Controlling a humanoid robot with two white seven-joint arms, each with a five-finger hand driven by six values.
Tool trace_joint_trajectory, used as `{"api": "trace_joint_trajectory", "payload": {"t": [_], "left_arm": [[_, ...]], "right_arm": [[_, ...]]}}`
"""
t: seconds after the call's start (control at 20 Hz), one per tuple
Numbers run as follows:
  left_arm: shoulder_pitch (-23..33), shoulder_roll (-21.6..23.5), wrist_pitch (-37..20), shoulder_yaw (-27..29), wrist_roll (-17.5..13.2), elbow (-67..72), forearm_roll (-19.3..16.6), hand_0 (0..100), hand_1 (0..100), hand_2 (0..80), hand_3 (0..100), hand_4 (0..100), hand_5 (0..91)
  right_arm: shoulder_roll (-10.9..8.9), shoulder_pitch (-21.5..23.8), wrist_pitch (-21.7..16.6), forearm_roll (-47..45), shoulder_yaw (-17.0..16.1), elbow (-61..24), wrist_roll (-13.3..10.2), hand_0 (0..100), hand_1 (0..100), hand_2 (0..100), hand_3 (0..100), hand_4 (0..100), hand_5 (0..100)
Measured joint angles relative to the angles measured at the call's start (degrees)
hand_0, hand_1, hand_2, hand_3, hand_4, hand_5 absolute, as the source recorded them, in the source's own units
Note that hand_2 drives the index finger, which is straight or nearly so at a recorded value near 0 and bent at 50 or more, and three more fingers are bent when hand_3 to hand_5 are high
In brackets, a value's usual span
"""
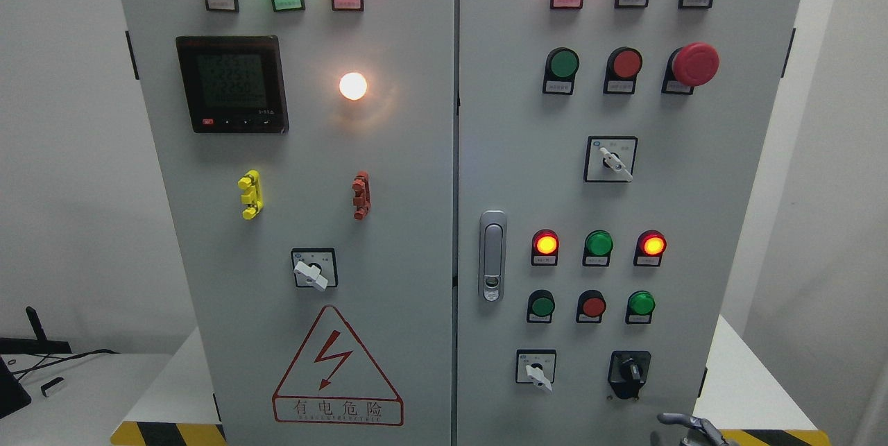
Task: Trip black knob to open circuit
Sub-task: 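Raise the right hand up toward the black rotary knob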
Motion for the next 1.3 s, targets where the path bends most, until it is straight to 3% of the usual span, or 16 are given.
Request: {"api": "trace_joint_trajectory", "payload": {"t": [1.3], "left_arm": [[0.00, 0.00, 0.00, 0.00, 0.01, 0.00, 0.00, 12, 39, 0.0, 0, 0, 0.0]], "right_arm": [[-0.06, -5.57, 0.13, 1.36, 0.59, 4.76, -0.02, 36, 65, 38, 100, 100, 94]]}}
